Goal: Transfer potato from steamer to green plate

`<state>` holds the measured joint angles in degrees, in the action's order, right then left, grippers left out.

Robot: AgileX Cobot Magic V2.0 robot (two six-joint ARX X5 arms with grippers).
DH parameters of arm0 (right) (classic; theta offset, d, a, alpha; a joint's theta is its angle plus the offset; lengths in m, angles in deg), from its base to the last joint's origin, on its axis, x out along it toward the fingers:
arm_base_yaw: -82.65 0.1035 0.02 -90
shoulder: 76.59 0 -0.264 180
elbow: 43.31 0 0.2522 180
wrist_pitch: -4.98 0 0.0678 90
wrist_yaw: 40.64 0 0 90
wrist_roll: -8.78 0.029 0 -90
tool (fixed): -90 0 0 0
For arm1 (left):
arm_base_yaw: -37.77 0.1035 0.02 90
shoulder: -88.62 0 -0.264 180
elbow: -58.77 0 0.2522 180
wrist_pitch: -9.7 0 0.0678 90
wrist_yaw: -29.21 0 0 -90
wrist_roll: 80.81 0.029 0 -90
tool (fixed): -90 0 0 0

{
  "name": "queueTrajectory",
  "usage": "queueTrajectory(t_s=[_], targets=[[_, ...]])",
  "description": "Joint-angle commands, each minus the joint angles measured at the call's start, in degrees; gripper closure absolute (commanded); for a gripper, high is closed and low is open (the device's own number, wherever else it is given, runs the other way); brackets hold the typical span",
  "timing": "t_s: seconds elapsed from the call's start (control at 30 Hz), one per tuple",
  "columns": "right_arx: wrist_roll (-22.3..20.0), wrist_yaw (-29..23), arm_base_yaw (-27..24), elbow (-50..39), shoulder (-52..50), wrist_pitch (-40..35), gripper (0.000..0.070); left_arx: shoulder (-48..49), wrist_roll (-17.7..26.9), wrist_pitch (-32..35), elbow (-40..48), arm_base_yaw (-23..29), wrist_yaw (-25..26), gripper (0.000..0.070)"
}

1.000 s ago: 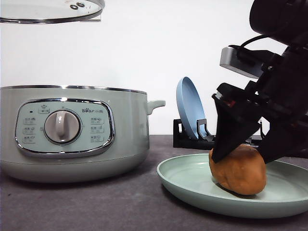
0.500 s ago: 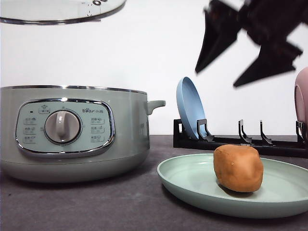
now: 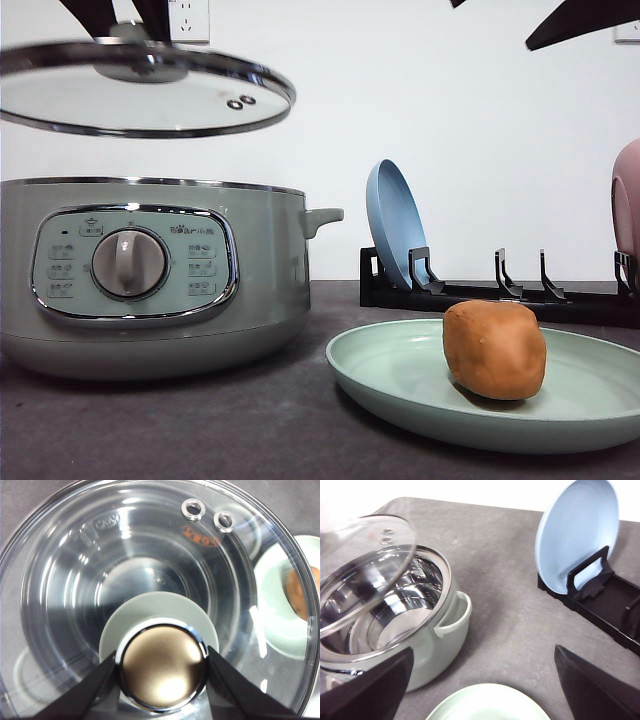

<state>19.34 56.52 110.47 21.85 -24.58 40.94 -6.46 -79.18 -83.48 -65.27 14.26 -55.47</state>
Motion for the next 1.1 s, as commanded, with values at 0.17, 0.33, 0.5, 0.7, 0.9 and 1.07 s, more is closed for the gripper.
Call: queueTrajectory(t_s=[0.17, 0.33, 0.5, 0.7, 0.9, 1.07], targets=[[-0.98, -0.15, 0.05, 0.87, -0.90, 0.65, 0.0128, -4.76, 0.67, 2.58, -1.73, -0.25, 0.31, 0.0699], [-0.98, -0.13, 0.05, 0.87, -0.92, 1.07, 0.0128, -6.70, 0.94, 3.01, -1.73, -0.25, 0.26, 0.0699], [-1.24, -0.15, 0.05, 0.87, -0.92, 1.66, 0.0128, -8.06, 1.05, 3.39, -1.72, -0.17, 0.24, 0.0699], [-1.64, -0.15, 0.05, 0.87, -0.92, 2.05, 0.0128, -8.84, 1.42, 4.00, -1.72, -0.12, 0.23, 0.0699], [-1.85, -0.16, 0.05, 0.87, -0.92, 2.05, 0.0128, -9.39, 1.66, 3.64, -1.73, 0.24, -1.18, 0.0699], [-2.03, -0.21, 0.05, 0.87, -0.92, 2.02, 0.0128, -9.53, 1.77, 3.47, -1.70, 0.26, -1.20, 0.0699]])
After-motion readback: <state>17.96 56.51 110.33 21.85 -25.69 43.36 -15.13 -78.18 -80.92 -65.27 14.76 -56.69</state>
